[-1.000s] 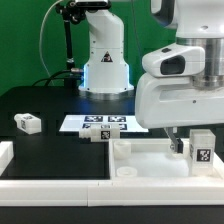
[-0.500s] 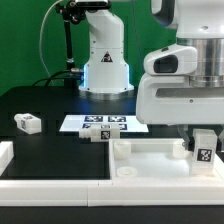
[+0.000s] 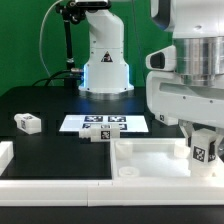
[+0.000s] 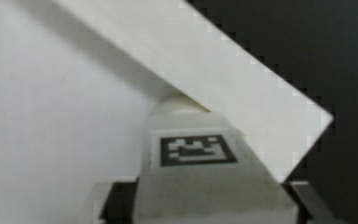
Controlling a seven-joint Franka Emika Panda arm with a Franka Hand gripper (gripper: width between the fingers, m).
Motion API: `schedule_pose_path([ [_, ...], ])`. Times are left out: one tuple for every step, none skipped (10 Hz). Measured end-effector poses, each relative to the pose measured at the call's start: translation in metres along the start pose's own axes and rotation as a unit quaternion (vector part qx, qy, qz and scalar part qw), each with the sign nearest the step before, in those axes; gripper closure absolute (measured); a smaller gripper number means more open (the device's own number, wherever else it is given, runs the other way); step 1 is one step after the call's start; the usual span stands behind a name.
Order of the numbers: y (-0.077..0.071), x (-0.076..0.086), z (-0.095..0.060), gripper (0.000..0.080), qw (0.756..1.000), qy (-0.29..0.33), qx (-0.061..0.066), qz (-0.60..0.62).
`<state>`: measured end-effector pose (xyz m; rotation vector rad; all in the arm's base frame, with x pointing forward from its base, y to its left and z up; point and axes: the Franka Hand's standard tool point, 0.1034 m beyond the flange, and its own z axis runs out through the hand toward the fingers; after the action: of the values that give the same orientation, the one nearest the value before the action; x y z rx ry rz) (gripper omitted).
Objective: Assemble one leg
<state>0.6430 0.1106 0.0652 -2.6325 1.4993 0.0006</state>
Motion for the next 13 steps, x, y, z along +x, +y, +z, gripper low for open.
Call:
schedule_pose_path([
  [0.0003,0.0007,0.0,0.0515,0.999,-0.006,0.003,0.041],
  [0.0004,0.0002,0.0002,0.0515,0.998,-0.006,0.004,0.065],
  [0.0005,0.0006,0.0001,0.0515,0.995,-0.008,0.004,0.102],
  [0.0004,0.0005,0.0001,0.0515,0.992,-0.008,0.004,0.126],
  [0.0004,0.0005,0.0001,0.0515,0.99,-0.008,0.004,0.137],
  [0.0006,0.001,0.0001,0.0515,0.982,-0.013,0.006,0.187],
  [0.0008,0.0012,0.0002,0.0515,0.971,-0.022,0.009,0.238],
  [0.0005,0.0003,0.0005,0.0515,0.953,-0.03,0.013,0.301],
  [-0.0003,-0.0001,0.0,0.0515,0.931,-0.036,0.015,0.362],
  [-0.0011,0.0002,-0.0003,0.0515,0.913,-0.043,0.017,0.406],
  [-0.0022,0.0006,-0.0006,0.0515,0.894,-0.047,0.023,0.446],
  [-0.0013,0.0015,-0.0009,0.0515,0.885,-0.045,0.025,0.463],
  [0.0002,0.0033,-0.0014,0.0515,0.883,-0.04,0.027,0.468],
])
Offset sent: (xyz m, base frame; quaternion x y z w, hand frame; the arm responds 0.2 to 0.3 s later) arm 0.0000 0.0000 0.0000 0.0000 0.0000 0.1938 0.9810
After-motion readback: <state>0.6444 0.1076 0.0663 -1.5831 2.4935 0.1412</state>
